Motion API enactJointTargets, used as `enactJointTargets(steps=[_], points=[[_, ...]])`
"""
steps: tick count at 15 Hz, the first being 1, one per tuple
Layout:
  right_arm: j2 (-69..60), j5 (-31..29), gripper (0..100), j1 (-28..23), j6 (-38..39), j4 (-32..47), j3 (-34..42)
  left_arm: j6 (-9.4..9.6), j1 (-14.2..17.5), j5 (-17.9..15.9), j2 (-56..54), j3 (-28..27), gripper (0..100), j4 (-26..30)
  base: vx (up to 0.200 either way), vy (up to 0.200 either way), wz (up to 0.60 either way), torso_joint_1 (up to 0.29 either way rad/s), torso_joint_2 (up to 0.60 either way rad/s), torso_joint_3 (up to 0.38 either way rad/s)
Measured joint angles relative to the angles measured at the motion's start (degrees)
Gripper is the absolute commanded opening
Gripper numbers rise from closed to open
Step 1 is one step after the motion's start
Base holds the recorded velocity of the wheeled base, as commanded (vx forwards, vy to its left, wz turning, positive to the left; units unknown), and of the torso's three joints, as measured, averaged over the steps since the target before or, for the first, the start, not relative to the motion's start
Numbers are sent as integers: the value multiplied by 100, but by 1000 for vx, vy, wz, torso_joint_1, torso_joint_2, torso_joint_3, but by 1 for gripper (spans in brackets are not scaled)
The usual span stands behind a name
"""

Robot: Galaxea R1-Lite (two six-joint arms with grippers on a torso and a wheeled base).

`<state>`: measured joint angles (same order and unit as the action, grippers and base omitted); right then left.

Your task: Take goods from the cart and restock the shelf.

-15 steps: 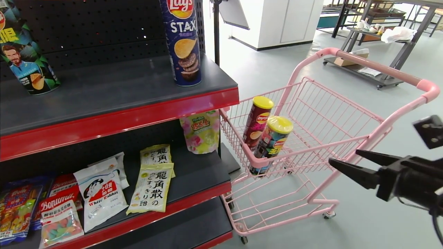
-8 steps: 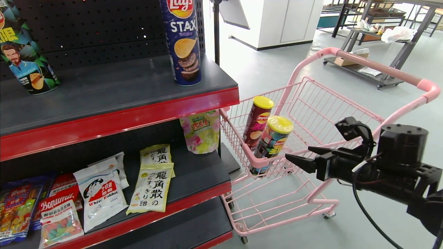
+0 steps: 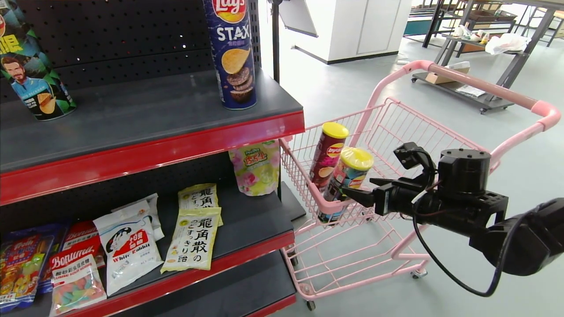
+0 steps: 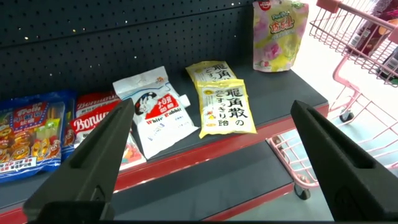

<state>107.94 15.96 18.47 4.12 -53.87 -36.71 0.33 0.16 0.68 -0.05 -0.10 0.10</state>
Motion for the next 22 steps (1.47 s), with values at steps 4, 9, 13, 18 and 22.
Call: enactJointTargets(steps=[4,9,13,18,22], points=[[405,-15,100,51,15,-13,-469,0,0,-2,0,0,100,0,0,0,0,0,0,0],[964,-30,0,68,61,-78,-1015,2,-2,-2,0,0,100,0,0,0,0,0,0,0],[1241,-52,0,71,61,-218,-1246,0,-2,0,0,0,100,0,0,0,0,0,0,0],[976,-358,0,171,22,-155,-1219,2,-2,0,0,0,100,0,0,0,0,0,0,0],[168,-384,0,-11,-98,283,-1296,0,-2,-2,0,0,100,0,0,0,0,0,0,0]])
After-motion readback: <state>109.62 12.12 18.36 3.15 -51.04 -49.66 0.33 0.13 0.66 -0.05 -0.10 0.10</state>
